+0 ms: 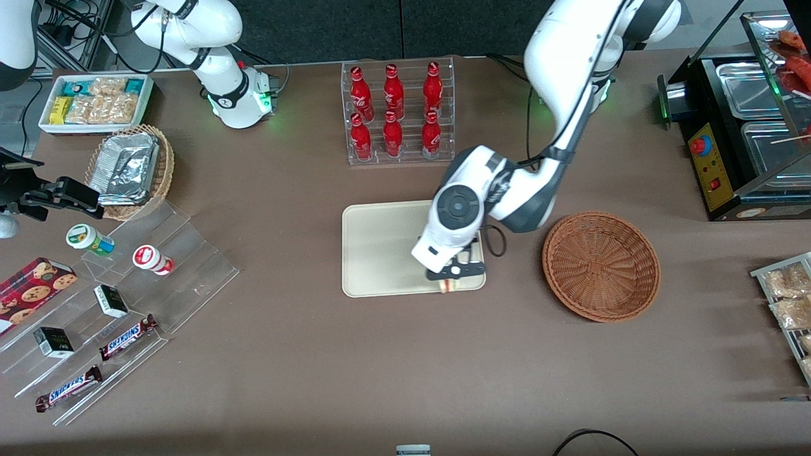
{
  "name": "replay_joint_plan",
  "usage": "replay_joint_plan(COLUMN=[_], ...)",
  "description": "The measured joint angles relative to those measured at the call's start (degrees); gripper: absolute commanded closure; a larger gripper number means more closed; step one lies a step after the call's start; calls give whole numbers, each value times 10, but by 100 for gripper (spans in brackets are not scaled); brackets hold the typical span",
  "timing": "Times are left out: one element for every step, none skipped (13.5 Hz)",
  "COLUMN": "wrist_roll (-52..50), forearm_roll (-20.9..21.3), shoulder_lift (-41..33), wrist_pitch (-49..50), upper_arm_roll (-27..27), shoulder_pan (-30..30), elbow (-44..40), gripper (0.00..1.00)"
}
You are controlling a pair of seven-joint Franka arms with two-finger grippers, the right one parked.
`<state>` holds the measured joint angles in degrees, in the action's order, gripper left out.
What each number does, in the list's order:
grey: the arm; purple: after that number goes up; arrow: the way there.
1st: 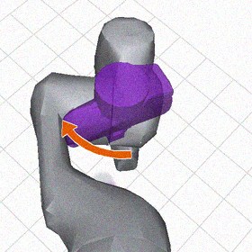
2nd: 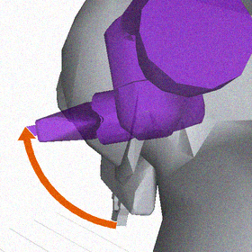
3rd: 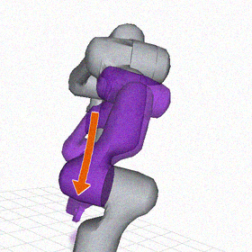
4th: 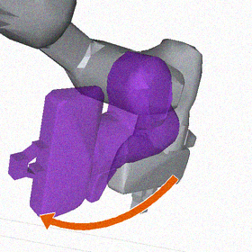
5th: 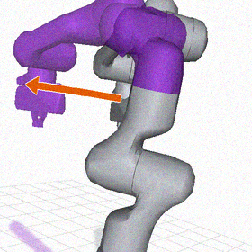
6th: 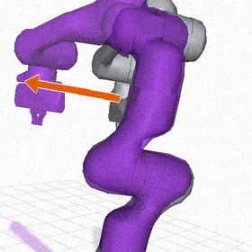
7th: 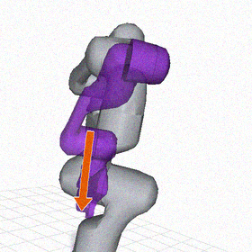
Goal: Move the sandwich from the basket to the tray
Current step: 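Lift the sandwich and carry it with the left gripper over the cream tray, then lower the sandwich onto the tray and open the left gripper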
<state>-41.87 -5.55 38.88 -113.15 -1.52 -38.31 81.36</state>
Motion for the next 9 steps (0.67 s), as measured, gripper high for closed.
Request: replay_joint_plan(wrist_roll=[-4, -9, -14, -15, -15, -15, -15, -15, -15], forearm_roll=[0, 0, 0, 0, 0, 0, 0, 0, -1], shoulder_lift=[9, 17, 23, 28, 31, 33, 35, 37, 37], wrist_pitch=[-6, -11, -22, -33, -41, -44, -46, -46, -46], upper_arm_roll=[0, 0, -1, -1, -1, -1, -1, -3, -5], shoulder_pan=[-11, -20, -28, -32, -34, -37, -38, -39, -39], elbow=[-2, -3, -5, -6, -6, -6, -6, -6, -6], gripper=[100, 100, 100, 100, 100, 100, 100, 100, 100])
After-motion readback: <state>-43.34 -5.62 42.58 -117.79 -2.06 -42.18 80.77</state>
